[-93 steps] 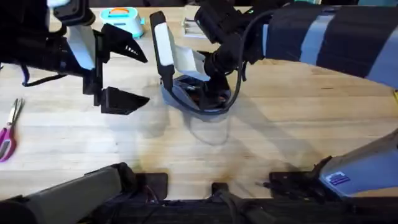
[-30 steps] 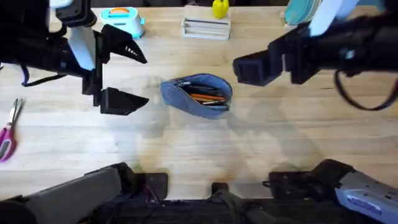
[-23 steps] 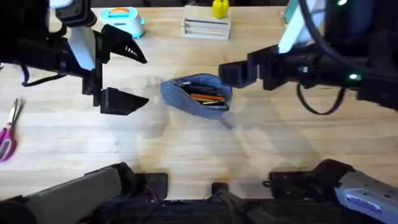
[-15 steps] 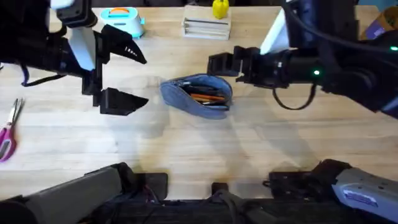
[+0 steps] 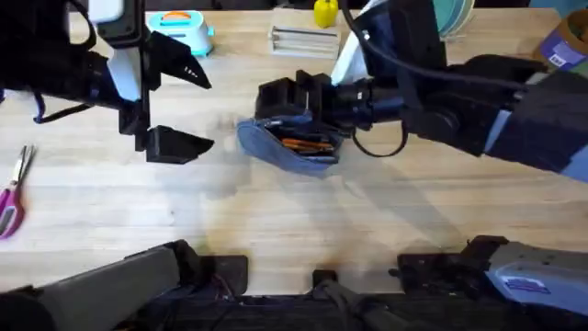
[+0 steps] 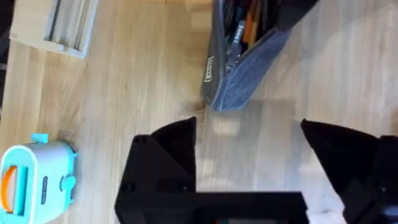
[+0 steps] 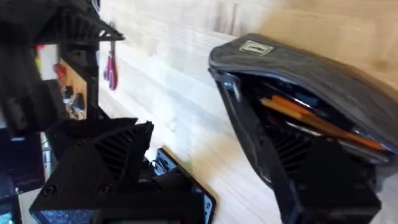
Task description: Unzip the bag, pick up the pens from the table one at a time and place them inside, then zip the bag closed.
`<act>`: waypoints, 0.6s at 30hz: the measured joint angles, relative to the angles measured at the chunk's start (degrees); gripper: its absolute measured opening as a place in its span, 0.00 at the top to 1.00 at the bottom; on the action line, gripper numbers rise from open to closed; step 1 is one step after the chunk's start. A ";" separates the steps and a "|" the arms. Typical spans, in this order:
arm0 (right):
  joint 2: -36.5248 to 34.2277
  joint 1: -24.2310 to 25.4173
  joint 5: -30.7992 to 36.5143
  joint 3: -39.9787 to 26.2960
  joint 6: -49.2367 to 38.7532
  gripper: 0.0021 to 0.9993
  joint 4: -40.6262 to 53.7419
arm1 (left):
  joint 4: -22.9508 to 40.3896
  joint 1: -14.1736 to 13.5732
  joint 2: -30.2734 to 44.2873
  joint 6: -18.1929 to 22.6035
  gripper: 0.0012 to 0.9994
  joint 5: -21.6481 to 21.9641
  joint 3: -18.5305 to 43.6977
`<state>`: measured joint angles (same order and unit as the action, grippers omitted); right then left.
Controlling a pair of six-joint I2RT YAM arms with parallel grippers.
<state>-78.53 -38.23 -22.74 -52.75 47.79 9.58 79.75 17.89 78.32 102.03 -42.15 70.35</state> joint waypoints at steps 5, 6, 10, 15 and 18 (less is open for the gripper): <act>-1.37 -0.25 -0.28 0.00 0.26 0.00 -1.62 | -2.77 1.60 3.99 0.01 0.01 -0.04 0.00; -1.97 -0.25 -0.30 0.00 0.32 0.00 -1.75 | -3.29 1.88 5.16 0.00 0.01 -0.04 0.00; -4.45 -0.25 -0.31 0.00 0.66 0.00 -2.52 | -4.63 2.77 10.29 0.00 0.01 -0.36 0.00; -6.82 -0.28 -0.50 0.00 1.97 0.00 -6.98 | -6.47 3.04 15.59 -0.01 0.01 -2.96 0.00; -8.38 -0.40 -0.53 0.00 2.66 0.00 -10.20 | -6.67 3.06 18.05 -0.01 0.01 -3.78 0.00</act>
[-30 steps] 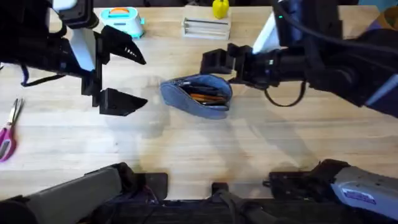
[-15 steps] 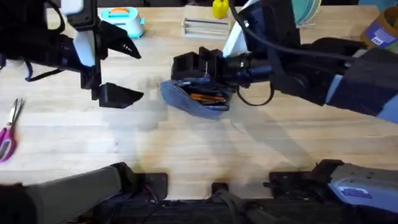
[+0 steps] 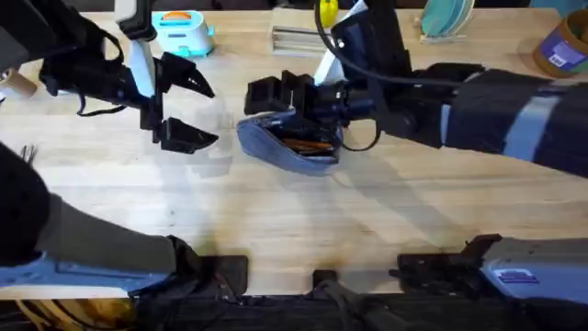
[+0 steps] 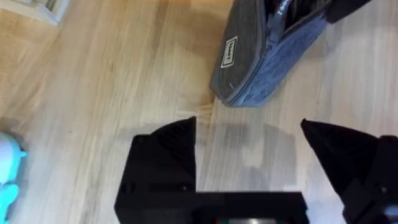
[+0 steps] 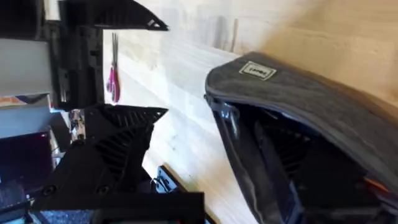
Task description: Unzip the bag, pick up the pens from the table one at a time and place them inside, then zip the bag closed.
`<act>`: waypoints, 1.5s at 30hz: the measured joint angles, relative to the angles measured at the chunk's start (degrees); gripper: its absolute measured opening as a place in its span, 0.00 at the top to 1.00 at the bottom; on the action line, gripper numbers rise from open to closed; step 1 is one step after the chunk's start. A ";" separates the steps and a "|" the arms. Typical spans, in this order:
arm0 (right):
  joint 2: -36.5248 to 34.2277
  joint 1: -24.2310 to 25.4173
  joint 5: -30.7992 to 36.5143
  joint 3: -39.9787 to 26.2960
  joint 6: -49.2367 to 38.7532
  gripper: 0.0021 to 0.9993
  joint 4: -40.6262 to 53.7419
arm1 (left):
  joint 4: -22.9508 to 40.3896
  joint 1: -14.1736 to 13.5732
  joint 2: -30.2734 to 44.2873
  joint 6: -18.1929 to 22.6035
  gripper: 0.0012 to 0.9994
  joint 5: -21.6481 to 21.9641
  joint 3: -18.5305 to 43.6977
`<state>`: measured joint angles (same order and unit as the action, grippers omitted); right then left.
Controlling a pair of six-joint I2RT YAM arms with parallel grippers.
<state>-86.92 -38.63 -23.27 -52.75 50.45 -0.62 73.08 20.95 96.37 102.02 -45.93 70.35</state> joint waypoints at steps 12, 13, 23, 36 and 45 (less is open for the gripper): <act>-6.12 -0.69 -0.66 0.02 7.51 0.00 -8.95 | -0.70 2.23 4.25 0.00 0.01 -1.05 0.00; -6.19 -0.94 -0.85 0.02 7.78 0.00 -10.32 | -0.72 2.23 4.25 0.01 0.01 -1.05 0.00; -6.23 -2.97 -3.45 0.02 8.27 0.00 -15.50 | -0.92 2.23 4.25 0.00 0.01 -1.05 0.00; -2.08 -2.99 -4.47 0.02 5.73 0.00 -14.86 | -0.63 2.23 4.25 0.00 0.01 -1.07 0.00; -0.05 -2.99 -5.46 0.02 1.49 0.00 -13.62 | -0.26 2.23 4.23 0.00 0.01 -1.07 0.00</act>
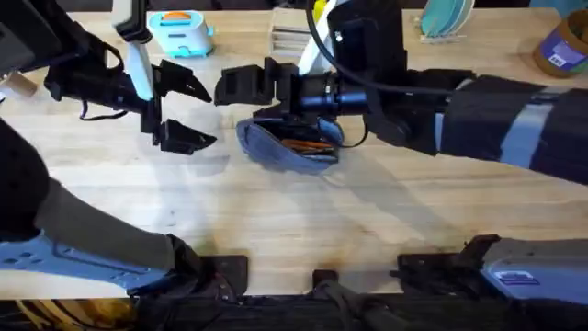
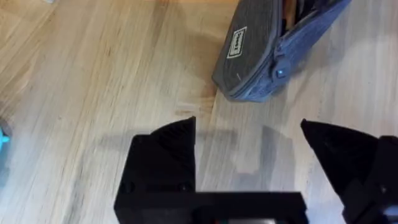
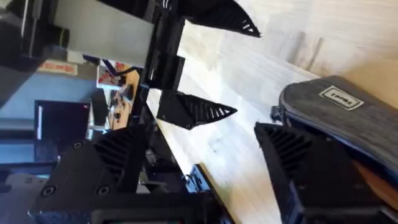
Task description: Unzip the bag, pick up the pens from the table one at a time and place them inside, then zip the bag closed.
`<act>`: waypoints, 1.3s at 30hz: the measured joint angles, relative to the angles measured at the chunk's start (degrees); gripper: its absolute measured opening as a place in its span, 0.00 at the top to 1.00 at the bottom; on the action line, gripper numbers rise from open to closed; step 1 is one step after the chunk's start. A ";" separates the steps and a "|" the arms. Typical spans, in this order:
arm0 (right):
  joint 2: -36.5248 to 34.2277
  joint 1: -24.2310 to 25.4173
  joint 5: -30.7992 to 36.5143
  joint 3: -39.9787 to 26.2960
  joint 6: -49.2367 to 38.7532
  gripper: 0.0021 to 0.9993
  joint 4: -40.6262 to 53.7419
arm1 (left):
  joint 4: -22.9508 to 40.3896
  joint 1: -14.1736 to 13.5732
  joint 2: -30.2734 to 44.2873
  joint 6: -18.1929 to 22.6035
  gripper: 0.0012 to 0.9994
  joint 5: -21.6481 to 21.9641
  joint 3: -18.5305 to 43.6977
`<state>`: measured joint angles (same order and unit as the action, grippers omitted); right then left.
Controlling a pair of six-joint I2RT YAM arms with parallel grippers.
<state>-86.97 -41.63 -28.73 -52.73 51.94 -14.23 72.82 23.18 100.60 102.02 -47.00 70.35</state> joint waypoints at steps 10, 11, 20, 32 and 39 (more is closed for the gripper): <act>4.99 -4.74 11.43 -8.41 -14.58 0.00 29.32 | 0.48 0.00 0.00 5.28 0.01 0.04 0.00; 4.99 -5.42 13.28 -10.00 -15.15 0.00 31.92 | 0.48 0.00 0.00 6.21 0.01 0.04 0.00; 5.32 -11.57 25.19 -18.45 -15.88 0.00 41.27 | 0.44 0.00 0.43 14.67 0.01 0.04 0.00; 4.46 -16.85 27.86 -18.47 -4.35 0.00 39.30 | 0.17 0.00 5.10 15.98 0.01 0.04 0.00; -0.75 -18.63 28.58 -18.47 4.55 0.00 35.25 | 0.22 0.00 5.09 15.98 0.01 0.04 0.00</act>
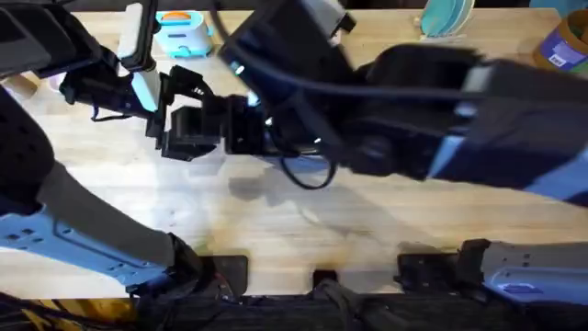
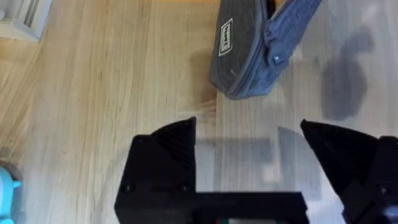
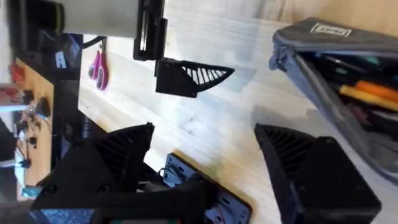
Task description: Unzip the bag, pick up the pens from the table one at a time and place them inside, then zip the bag closed.
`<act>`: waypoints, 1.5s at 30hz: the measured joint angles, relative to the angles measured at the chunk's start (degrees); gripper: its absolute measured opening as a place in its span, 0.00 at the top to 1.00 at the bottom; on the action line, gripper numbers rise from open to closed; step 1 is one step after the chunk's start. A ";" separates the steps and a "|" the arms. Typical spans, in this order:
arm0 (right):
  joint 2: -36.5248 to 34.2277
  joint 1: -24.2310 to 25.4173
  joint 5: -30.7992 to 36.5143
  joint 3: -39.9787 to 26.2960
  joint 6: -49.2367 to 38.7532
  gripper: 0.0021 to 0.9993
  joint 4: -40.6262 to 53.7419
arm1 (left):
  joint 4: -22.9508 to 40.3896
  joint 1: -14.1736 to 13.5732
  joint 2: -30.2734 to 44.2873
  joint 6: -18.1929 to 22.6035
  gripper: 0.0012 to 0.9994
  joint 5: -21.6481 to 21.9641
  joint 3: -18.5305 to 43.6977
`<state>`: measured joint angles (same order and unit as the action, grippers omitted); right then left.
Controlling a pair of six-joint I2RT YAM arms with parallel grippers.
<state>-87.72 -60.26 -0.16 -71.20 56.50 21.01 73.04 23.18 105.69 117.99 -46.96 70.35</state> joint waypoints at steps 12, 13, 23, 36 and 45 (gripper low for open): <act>-7.30 -1.54 11.42 0.00 9.83 0.04 -4.58 | 0.47 0.00 0.00 0.00 0.01 0.02 0.00; -8.17 -1.44 12.00 0.00 10.00 0.05 -5.13 | 0.45 0.00 0.00 0.00 0.01 0.02 0.00; -14.61 -0.07 15.15 0.00 10.22 0.10 -11.94 | 0.45 0.00 0.01 0.00 0.01 0.02 0.00; -17.25 2.26 15.55 0.00 10.88 0.69 -12.34 | 0.45 0.00 0.00 0.00 0.01 0.02 0.00; -17.33 2.32 15.55 0.00 10.81 0.78 -9.40 | 0.47 0.00 0.00 0.00 0.01 0.02 0.00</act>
<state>-105.06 -57.93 15.40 -71.20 67.31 11.62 73.52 23.18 105.69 117.99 -46.94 70.35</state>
